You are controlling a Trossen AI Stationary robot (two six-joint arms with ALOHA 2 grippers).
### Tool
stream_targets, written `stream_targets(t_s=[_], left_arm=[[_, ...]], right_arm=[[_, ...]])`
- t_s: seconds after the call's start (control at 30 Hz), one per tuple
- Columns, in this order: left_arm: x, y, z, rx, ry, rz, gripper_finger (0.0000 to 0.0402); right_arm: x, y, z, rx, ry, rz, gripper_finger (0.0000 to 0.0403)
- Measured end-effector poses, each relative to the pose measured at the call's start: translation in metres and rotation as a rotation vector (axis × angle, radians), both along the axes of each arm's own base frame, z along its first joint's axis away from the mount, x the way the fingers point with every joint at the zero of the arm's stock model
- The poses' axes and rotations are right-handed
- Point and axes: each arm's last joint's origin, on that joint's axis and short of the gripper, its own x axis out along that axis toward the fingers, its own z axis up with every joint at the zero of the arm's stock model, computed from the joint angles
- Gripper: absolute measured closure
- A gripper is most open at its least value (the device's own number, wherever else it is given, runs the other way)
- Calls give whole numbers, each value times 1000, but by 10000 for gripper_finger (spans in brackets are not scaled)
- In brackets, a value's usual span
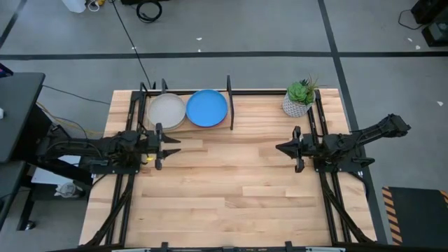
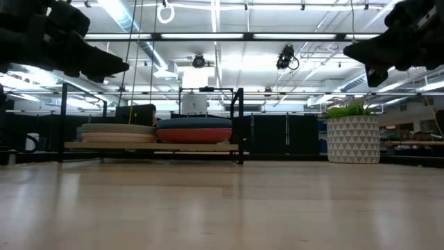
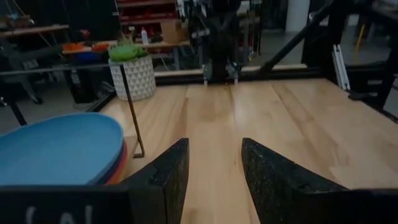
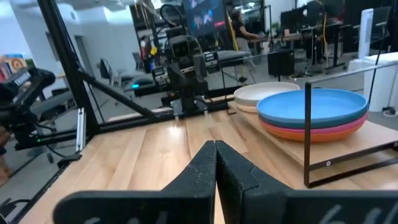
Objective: Place and stack plates onto a shelf
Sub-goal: Return to Home Position
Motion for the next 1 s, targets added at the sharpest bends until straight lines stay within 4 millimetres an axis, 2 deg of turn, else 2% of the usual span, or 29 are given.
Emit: stream_targets(t_s=[0.07,0.4,0.57,1.0], left_arm=[[-3,0,-1,-1,-21,-1,247],[-10,-5,-6,-22,-14,-155,247],[-10,-5,-6,-74,-7,-148,246],[-10,-5,-6,-70,-13,-148,246]], right_arm=[[-2,-1,-5,-1,-9,-2,392],[-3,-1,-2,-58,-33,9,391],[-3,-1,-2,-59,-36,26,391],[-3,-1,-1,-59,-37,27,391]])
